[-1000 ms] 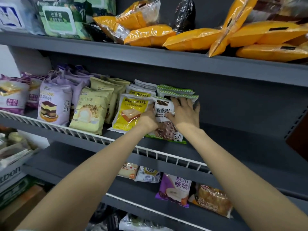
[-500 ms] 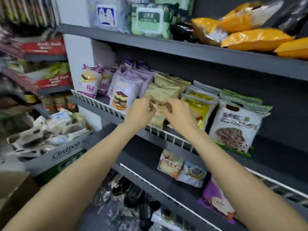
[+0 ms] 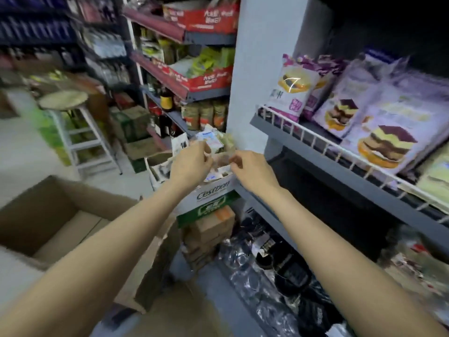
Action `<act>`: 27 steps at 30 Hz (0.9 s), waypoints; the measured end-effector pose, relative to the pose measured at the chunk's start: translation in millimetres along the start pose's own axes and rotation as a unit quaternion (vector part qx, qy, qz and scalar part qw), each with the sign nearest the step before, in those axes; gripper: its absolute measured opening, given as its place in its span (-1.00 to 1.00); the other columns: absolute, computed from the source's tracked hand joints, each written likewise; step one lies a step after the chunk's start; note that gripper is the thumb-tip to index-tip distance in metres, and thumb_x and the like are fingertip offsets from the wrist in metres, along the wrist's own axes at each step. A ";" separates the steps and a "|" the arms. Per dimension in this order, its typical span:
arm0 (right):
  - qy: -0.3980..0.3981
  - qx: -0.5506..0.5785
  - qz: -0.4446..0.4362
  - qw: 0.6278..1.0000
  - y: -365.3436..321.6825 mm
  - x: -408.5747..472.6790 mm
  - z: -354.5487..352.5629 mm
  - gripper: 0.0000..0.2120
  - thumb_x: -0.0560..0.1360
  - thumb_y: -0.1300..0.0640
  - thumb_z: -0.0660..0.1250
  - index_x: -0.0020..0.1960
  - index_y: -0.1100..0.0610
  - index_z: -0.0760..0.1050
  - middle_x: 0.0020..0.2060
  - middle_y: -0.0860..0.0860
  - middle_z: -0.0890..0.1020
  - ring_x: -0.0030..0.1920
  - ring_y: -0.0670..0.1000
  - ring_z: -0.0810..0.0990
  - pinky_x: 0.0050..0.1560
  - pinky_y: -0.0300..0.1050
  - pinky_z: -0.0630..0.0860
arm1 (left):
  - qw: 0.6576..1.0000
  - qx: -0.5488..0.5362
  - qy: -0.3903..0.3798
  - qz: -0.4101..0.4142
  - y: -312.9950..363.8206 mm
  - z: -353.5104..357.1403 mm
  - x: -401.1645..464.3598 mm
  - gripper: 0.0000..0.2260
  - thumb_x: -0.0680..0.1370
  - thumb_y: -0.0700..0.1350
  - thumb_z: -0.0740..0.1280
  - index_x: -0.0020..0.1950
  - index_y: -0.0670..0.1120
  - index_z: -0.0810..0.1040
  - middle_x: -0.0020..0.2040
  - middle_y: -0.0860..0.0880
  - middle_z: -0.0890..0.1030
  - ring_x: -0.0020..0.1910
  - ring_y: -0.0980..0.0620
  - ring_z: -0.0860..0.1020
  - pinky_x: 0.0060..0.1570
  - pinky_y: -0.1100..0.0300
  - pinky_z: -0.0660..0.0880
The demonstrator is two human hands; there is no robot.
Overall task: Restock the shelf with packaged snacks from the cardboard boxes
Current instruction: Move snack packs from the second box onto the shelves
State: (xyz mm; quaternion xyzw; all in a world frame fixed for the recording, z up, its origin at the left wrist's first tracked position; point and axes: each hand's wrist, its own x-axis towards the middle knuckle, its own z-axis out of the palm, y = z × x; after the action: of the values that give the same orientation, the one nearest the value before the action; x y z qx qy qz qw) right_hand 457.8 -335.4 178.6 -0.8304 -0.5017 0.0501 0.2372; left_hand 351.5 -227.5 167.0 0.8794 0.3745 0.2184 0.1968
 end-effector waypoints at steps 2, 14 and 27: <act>-0.017 0.025 0.011 0.999 1.5 38.3 37.5 -0.76 0.53 0.18 0.20 0.15 0.10 0.55 0.10 0.06 0.61 0.03 0.10 0.58 0.00 -0.01 0.53 | 0.999 0.010 -0.007 -0.037 -36.9 10.9 25.7 -0.77 0.57 -0.07 0.20 0.17 -0.13 0.48 0.05 -0.13 0.62 0.00 -0.15 0.56 -0.11 0.04 0.52; -0.138 0.328 0.275 0.893 55.7 248.9 197.7 -0.20 0.47 -0.03 0.38 0.54 -0.03 -0.01 0.50 0.08 0.16 0.47 0.16 0.18 0.41 0.16 0.27 | 0.950 0.168 -0.224 -0.141 -178.1 105.6 186.1 -0.45 0.47 0.02 0.39 0.37 -0.16 0.31 0.29 -0.19 0.43 0.24 -0.20 0.44 0.15 -0.06 0.47; 0.133 0.463 0.355 0.801 56.1 290.4 231.4 -0.72 0.42 0.33 0.41 -0.26 -0.03 0.47 0.06 0.12 0.62 0.05 0.25 0.59 -0.09 0.03 0.52 | 0.992 -0.045 -0.040 -0.107 -208.9 87.1 205.1 -0.83 0.57 -0.21 0.17 0.03 -0.27 0.50 -0.11 -0.24 0.60 -0.17 -0.17 0.53 -0.18 0.06 0.47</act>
State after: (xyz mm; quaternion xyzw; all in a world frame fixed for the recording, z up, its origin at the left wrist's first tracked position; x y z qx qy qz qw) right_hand 571.6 -28.6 -5.5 -0.7399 -0.0520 0.2460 0.6239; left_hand 406.2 43.5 37.1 0.8329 0.4478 0.1772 0.2728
